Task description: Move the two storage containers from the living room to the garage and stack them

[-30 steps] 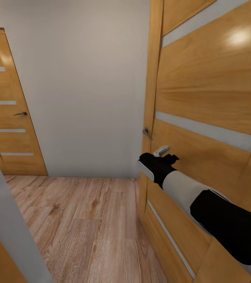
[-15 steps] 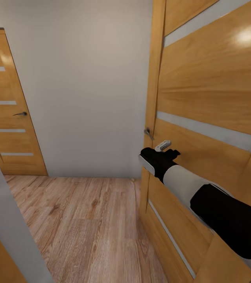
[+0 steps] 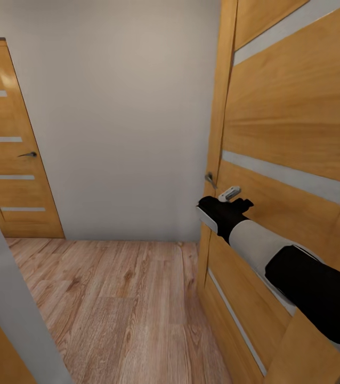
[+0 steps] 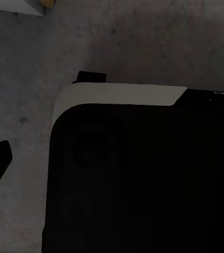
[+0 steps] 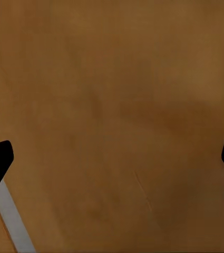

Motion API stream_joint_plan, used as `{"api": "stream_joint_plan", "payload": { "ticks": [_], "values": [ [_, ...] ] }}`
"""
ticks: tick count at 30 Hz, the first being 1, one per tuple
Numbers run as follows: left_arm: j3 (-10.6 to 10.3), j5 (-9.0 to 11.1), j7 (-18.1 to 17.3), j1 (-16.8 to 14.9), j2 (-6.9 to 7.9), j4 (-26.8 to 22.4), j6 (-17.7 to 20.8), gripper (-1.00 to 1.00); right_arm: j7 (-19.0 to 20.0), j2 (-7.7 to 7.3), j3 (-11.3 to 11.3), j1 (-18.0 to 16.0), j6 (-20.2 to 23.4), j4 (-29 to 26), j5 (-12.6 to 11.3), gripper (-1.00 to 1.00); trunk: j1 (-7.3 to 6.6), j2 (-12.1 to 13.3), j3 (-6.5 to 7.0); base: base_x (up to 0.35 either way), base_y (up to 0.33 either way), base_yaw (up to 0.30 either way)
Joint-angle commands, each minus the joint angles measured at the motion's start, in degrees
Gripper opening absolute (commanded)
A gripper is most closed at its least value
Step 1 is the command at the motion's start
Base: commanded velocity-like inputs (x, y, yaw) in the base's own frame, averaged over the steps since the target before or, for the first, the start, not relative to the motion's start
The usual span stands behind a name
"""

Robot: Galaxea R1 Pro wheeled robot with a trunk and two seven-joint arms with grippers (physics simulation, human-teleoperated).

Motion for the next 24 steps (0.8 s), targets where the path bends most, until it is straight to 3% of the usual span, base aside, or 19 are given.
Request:
{"api": "stream_joint_plan", "payload": {
  "ticks": [1,9,13,24],
  "values": [
    [0.0,0.6,0.0,0.0,-0.01,-0.1,0.0,1.00,-0.5,-2.19,0.7,-0.1,1.2,0.1,0.6,1.00,0.00,0.0,-0.06,0.000,0.000,0.000],
    [0.1,0.5,0.0,0.0,-0.04,-0.3,0.0,1.00,-0.6,-3.09,0.7,-0.8,1.1,1.4,0.7,1.00,0.00,0.0,-0.06,0.000,0.000,0.000],
    [0.1,0.5,0.0,0.0,-0.03,-0.3,0.0,1.00,-0.6,-3.16,0.7,-1.3,0.5,4.2,0.8,1.00,0.00,0.0,-0.06,0.000,0.000,0.000],
    [0.0,0.5,0.0,0.0,-0.02,-0.3,0.0,1.00,-0.6,-2.87,0.7,-1.4,0.1,4.7,0.8,1.00,0.00,0.0,-0.06,0.000,0.000,0.000]
  ]
}}
